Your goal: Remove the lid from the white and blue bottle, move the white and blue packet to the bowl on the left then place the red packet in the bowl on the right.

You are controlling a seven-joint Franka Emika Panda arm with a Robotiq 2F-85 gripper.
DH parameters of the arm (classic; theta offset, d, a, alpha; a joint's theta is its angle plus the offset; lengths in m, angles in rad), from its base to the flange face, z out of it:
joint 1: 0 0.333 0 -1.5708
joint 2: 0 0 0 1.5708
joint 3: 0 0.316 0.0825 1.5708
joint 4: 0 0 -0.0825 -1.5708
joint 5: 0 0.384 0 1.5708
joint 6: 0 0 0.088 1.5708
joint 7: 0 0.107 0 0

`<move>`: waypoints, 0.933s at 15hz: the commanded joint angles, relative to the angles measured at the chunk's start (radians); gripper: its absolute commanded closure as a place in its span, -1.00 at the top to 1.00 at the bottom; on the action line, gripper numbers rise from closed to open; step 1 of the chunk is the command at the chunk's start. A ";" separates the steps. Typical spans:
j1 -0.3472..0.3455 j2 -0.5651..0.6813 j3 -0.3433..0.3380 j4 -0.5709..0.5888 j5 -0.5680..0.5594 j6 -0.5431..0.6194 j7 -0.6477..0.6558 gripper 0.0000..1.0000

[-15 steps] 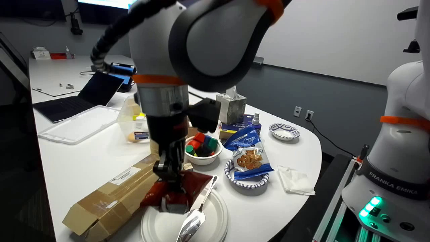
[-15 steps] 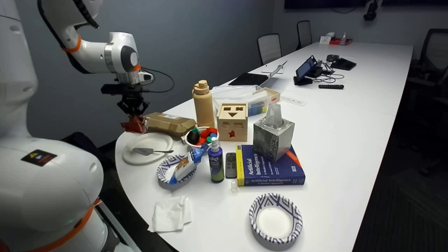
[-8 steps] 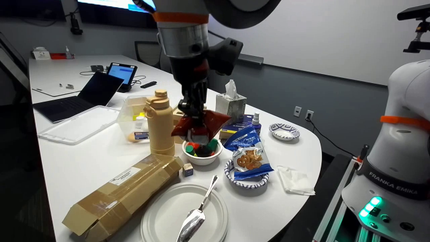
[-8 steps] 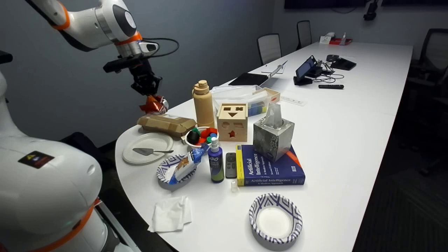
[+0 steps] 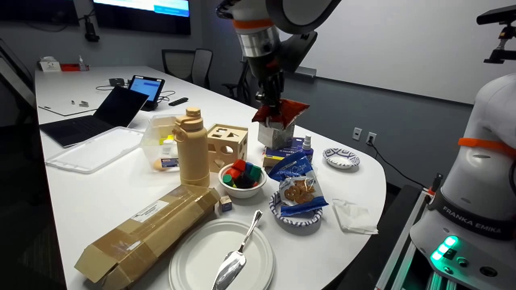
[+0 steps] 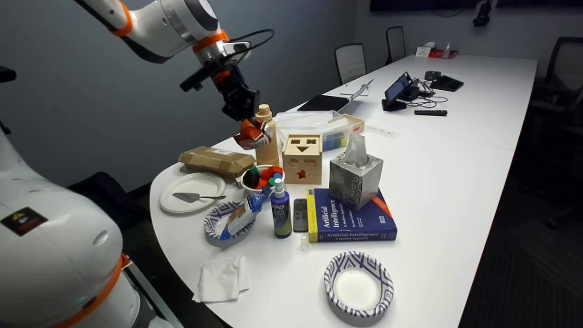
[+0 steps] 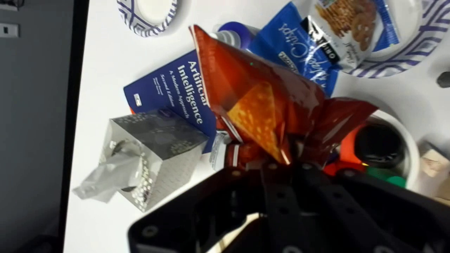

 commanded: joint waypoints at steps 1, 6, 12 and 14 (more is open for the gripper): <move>-0.063 -0.095 -0.045 -0.084 -0.024 0.029 -0.007 -0.98; -0.150 -0.232 -0.120 -0.233 -0.042 0.102 -0.024 -0.98; -0.243 -0.236 -0.155 -0.311 -0.050 0.264 -0.042 -0.93; -0.260 -0.254 -0.166 -0.358 -0.050 0.345 -0.062 -0.93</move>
